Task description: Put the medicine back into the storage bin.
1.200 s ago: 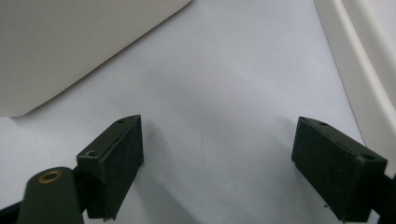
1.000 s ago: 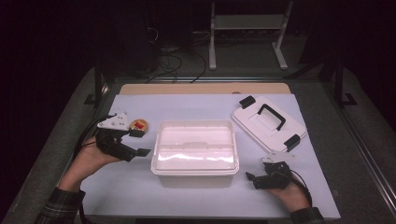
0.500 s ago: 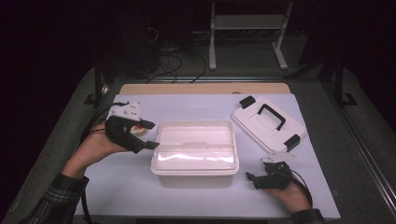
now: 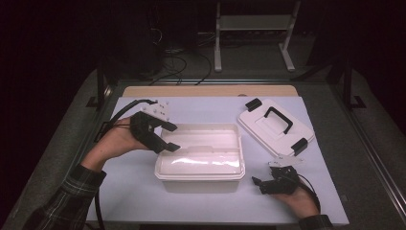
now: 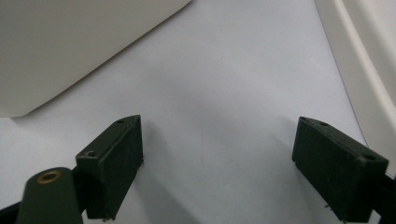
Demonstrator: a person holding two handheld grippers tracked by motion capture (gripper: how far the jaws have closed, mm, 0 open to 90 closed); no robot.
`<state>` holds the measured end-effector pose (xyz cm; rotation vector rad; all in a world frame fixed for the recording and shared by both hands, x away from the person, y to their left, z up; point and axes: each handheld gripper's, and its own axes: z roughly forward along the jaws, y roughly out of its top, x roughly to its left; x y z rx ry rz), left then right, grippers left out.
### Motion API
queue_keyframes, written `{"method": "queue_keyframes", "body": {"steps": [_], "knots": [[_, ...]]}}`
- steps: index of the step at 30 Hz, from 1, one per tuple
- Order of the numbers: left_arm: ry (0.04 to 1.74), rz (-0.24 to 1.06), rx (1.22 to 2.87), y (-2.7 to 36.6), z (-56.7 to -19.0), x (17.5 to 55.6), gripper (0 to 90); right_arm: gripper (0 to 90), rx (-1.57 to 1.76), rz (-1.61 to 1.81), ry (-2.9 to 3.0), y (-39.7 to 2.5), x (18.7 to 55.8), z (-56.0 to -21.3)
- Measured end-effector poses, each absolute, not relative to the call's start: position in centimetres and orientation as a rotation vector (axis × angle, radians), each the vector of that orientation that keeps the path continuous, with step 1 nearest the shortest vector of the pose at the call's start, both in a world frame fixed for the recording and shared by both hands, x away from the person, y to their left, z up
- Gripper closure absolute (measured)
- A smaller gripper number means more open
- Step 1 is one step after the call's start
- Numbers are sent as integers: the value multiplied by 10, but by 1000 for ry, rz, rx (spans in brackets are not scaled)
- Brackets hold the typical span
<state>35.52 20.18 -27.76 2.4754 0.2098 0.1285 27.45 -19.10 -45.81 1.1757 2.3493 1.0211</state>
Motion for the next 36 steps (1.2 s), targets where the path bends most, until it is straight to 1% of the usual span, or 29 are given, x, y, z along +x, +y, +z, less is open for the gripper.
{"method": "queue_keyframes", "body": {"steps": [2, 5, 10, 12, 19, 23, 24, 29, 30, 31, 33, 34, 36], "knots": [[196, 125, 2496, 195, -278, 358, 310, 156, 1175, 1021, 2349, -191, 275, -458], [166, 90, 2516, 180, -279, 362, 386, 156, 1175, 1021, 2349, -191, 275, -458], [145, 84, 2547, 165, -282, 365, 412, 156, 1174, 1021, 2349, -191, 275, -458], [136, 69, 2567, 156, -284, 367, 446, 156, 1173, 1022, 2349, -191, 275, -458], [86, 22, 2617, 137, -292, 371, 515, 155, 1174, 1022, 2349, -191, 275, -458], [64, 2, 2642, 130, -297, 372, 557, 155, 1174, 1023, 2349, -191, 275, -458], [52, -4, 2655, 127, -300, 372, 585, 155, 1174, 1022, 2349, -191, 275, -458], [36, -28, 2677, 120, -304, 371, 654, 155, 1174, 1022, 2349, -191, 275, -458], [26, -28, 2683, 119, -305, 372, 654, 155, 1173, 1023, 2349, -191, 275, -458], [23, -40, 2691, 117, -306, 371, 697, 155, 1173, 1023, 2349, -191, 275, -458], [21, -38, 2696, 116, -307, 371, 709, 155, 1173, 1023, 2349, -191, 275, -458], [23, -38, 2702, 115, -308, 371, 742, 155, 1174, 1023, 2349, -191, 275, -458], [20, -34, 2711, 113, -309, 371, 757, 155, 1174, 1023, 2350, -191, 275, -458]]}}
